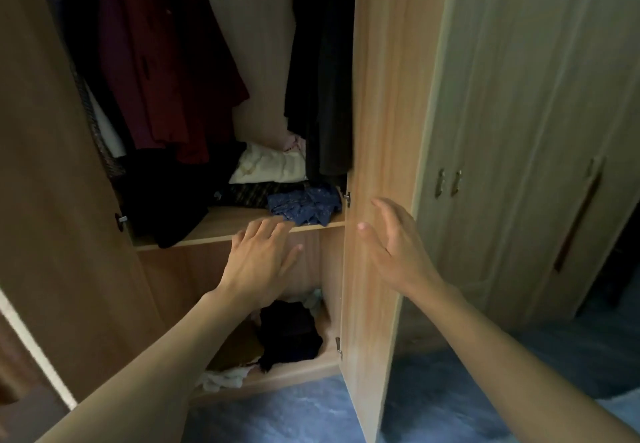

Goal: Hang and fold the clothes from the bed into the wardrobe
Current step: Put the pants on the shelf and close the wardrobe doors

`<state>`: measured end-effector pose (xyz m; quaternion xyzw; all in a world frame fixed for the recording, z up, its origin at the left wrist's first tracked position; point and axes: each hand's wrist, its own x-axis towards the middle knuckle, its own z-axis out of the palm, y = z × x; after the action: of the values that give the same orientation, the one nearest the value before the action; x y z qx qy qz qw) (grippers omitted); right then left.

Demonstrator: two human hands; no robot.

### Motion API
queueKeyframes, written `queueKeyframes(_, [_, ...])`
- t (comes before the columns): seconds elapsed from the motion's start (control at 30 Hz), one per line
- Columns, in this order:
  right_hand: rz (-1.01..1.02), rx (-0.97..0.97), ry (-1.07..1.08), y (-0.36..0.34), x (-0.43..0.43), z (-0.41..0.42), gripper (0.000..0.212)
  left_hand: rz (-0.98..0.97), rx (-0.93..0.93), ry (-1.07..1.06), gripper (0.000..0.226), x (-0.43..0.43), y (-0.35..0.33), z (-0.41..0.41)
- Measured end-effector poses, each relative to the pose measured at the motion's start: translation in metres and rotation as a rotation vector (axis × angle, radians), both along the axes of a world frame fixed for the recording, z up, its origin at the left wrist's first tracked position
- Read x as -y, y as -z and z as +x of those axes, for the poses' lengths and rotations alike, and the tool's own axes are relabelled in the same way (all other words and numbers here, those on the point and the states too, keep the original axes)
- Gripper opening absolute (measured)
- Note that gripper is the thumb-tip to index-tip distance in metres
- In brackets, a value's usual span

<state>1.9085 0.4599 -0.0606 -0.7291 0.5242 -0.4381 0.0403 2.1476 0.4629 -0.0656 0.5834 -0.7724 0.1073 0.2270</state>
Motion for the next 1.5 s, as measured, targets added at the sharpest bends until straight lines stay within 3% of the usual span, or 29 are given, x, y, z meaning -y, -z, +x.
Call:
queueKeyframes(0.23, [-0.065, 0.170, 0.003, -0.025, 0.056, -0.069, 0.057, 0.050, -0.004, 0.034, 0.052, 0.067, -0.013, -0.081])
queueKeyframes(0.43, [-0.089, 0.122, 0.061, -0.035, 0.106, -0.104, 0.065, 0.067, -0.035, 0.037, 0.056, 0.105, -0.022, -0.120])
queueKeyframes(0.57, [-0.054, 0.123, 0.052, -0.040, 0.135, -0.107, 0.080, 0.059, -0.068, 0.049, 0.056, 0.125, -0.029, -0.125])
queueKeyframes(0.8, [0.072, 0.149, 0.093, -0.048, 0.166, -0.098, 0.089, 0.066, -0.131, 0.044, 0.059, 0.154, -0.025, -0.113])
queueKeyframes(1.0, [-0.027, 0.135, 0.111, -0.047, 0.166, -0.080, 0.080, 0.060, -0.186, 0.046, 0.056, 0.174, -0.029, -0.104])
queueKeyframes(1.23, [-0.099, 0.158, -0.038, -0.042, 0.172, -0.039, 0.061, 0.060, -0.164, 0.104, 0.060, 0.179, -0.029, -0.103])
queueKeyframes(1.5, [-0.093, 0.144, -0.143, -0.047, 0.192, 0.029, 0.075, 0.035, -0.133, 0.127, 0.065, 0.169, -0.024, -0.072])
